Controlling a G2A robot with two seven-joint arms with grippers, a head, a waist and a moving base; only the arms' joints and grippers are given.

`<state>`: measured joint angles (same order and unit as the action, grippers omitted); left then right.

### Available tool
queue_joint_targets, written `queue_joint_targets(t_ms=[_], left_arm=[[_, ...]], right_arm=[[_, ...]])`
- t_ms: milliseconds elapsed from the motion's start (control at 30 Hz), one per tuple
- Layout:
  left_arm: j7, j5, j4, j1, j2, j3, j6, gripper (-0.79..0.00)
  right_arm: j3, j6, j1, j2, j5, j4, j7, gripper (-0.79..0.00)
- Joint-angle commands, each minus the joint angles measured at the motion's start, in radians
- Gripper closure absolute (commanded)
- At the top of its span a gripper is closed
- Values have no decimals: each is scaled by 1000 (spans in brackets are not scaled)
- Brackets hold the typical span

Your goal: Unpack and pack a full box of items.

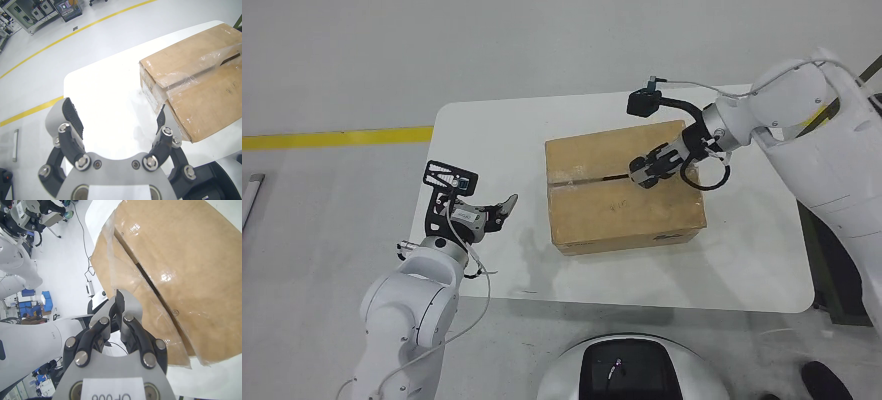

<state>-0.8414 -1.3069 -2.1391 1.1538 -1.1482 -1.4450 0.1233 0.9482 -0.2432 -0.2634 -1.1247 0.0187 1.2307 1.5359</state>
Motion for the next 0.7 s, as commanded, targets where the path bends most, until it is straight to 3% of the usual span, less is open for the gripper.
queue_joint_targets(t_ms=[0,200,333,433,667], left_arm=[[0,0,0,0,0,0,0,-785],[0,0,0,0,0,0,0,-785],[0,0,0,0,0,0,0,-785],[0,0,0,0,0,0,0,-785],[0,0,0,0,0,0,0,-785]], right_arm=[[0,0,0,0,0,0,0,0],[-2,-4,-14,0,-5,12,-22,0],[20,9,-28,3,-111,7,-13,0],[25,36,-21,2,-204,-35,0,0],[-82,169,37,1,-362,-157,0,0]])
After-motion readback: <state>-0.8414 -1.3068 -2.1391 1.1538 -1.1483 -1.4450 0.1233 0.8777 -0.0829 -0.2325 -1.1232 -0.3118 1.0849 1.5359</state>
